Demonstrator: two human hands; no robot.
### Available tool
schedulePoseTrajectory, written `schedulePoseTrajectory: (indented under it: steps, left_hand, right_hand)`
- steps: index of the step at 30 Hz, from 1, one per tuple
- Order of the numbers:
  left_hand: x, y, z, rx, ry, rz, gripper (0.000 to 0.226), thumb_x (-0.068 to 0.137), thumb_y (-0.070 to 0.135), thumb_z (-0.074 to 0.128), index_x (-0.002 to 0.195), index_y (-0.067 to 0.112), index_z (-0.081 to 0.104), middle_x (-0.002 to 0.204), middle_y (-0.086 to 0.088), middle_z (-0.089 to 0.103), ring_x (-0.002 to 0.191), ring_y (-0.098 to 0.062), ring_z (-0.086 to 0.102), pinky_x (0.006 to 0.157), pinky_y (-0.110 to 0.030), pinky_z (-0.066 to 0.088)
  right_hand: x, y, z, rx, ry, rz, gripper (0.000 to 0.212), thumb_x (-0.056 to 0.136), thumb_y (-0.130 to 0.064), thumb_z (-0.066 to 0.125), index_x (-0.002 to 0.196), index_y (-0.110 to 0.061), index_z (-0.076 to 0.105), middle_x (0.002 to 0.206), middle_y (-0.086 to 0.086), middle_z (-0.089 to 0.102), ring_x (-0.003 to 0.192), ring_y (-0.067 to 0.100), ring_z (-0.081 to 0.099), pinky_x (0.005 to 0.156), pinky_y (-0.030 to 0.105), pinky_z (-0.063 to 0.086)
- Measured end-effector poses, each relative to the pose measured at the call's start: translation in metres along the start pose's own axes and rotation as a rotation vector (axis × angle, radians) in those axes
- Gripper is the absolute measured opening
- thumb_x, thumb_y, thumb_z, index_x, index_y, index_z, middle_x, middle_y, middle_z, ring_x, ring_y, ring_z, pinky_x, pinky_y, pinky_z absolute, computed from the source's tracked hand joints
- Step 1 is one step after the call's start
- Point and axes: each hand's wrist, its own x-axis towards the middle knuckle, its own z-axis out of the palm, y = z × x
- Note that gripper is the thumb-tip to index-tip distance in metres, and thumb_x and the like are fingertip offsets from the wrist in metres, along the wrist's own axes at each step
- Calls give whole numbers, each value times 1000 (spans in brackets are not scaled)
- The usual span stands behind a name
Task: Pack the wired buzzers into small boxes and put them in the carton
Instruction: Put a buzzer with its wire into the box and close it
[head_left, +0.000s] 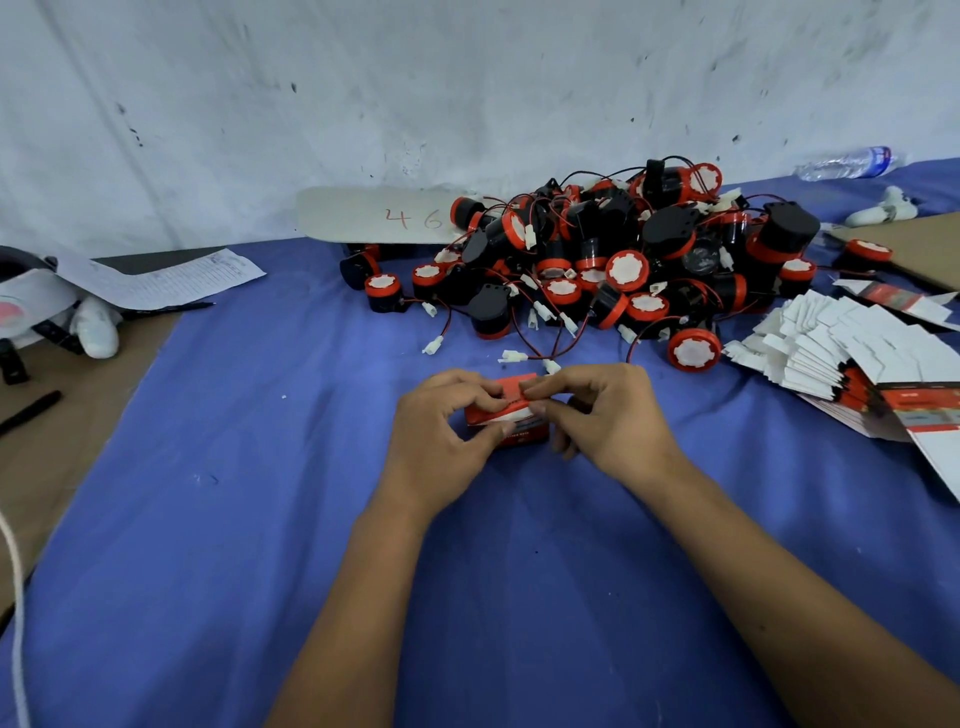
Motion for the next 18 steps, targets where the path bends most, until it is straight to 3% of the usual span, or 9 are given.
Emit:
schedulePoseTrajectory:
  steps: [5, 10, 14, 18]
  left_hand:
    - [1, 3, 3, 29, -2, 32, 20, 76, 15, 85, 94, 13, 78, 101, 2, 74, 99, -16, 68, 88, -33, 54]
    - [3, 2, 6, 43, 1, 59, 17, 79, 16, 87, 92, 13, 77, 100, 2, 74, 98, -18, 68, 86, -39, 55]
    - [2, 2, 4, 35, -32, 31, 25, 74, 13, 88, 95, 13, 76, 106, 3, 73, 104, -17, 67, 91, -39, 54]
    - [2, 3, 6, 28, -45, 32, 28, 70, 14, 86, 95, 12, 73, 106, 1, 71, 103, -18, 66, 92, -41, 53]
  right_hand:
    - [5, -8, -4, 15, -66, 22, 10, 85, -8, 81, 88, -17, 82, 74, -7, 76, 55, 16, 69, 56, 24, 56]
    - [-2, -10, 12, 3, 13, 5, 13, 85, -9, 82, 89, -20, 82, 87, -16, 78, 69, 17, 70, 69, 29, 58]
    - [-8, -8, 1, -25, -56, -115, 21, 90, -3, 75, 103, -18, 82, 97, -33, 70, 98, 1, 69, 79, 10, 49]
    - [-9, -1, -13, -206, -146, -276, 33, 96, 0, 67, 123, -18, 75, 118, -11, 74, 111, 10, 64, 91, 19, 49]
